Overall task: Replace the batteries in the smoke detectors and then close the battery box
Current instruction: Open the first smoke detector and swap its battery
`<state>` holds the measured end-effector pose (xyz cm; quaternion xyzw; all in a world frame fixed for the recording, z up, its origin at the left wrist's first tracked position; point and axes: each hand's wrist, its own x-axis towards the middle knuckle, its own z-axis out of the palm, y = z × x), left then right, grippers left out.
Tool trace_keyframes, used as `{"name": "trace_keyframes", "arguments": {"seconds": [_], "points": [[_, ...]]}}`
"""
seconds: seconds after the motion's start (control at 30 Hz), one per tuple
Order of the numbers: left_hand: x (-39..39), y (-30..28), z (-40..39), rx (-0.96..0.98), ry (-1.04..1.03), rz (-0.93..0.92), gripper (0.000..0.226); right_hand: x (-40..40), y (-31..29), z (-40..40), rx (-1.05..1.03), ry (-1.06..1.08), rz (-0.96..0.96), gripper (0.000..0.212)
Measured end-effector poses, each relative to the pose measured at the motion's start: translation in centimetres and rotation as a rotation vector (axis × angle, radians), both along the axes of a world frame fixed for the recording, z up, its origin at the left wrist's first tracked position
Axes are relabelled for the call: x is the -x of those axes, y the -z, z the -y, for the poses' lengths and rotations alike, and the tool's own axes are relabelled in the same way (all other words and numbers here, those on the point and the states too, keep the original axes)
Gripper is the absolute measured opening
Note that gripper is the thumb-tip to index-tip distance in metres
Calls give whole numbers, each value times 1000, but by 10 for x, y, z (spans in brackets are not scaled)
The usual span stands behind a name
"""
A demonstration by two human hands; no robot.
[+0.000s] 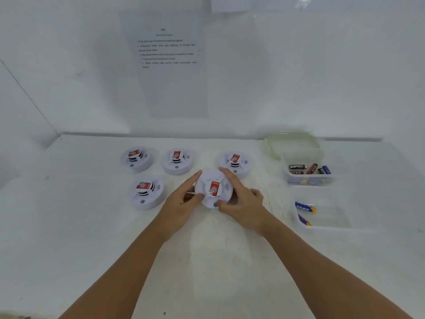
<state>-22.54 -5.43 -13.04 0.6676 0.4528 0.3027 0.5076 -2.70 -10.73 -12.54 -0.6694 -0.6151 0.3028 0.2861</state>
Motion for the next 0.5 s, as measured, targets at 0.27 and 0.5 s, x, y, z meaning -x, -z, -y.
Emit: {"name": "trace_keyframes", "arguments": {"seconds": [0.27, 0.5], "points": [[-1, 2, 0, 14, 30, 17, 55, 0, -1, 0, 12, 0, -27, 79], [-1, 2, -1, 12, 34, 13, 55, 1, -1, 1, 11, 6, -31, 80]]}}
